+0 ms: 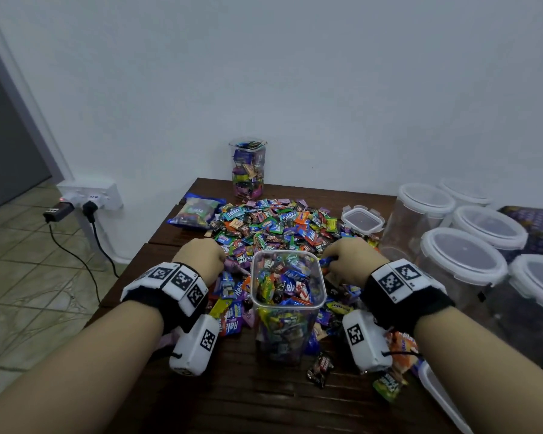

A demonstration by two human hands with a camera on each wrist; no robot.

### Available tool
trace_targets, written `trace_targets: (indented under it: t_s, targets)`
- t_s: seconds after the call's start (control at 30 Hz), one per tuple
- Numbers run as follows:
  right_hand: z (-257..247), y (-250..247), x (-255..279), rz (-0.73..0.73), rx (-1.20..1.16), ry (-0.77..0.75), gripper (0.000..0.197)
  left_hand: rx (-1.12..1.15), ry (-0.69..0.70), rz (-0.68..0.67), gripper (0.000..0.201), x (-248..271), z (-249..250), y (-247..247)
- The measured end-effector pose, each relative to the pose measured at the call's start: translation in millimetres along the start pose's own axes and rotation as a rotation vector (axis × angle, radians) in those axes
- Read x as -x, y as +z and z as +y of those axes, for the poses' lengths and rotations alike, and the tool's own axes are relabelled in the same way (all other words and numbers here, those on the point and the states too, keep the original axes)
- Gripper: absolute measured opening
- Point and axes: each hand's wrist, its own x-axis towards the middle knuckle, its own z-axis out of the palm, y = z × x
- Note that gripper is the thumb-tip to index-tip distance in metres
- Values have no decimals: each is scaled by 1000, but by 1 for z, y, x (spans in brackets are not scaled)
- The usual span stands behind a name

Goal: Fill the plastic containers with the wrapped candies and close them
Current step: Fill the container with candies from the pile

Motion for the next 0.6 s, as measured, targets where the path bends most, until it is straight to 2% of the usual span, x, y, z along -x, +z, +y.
trace_targets:
  t_s: [0.2,0.47,0.6]
  targets:
    - [5,-18,16,138,-320,-9,19,186,8,144,20,4,-5,-9]
    - [-5,-49,41,301,-670,-131,21,344,38,333,24,19,3,-35]
    - [-15,-57,53,318,-788,-213,22,473,55,406,22,24,6,-39]
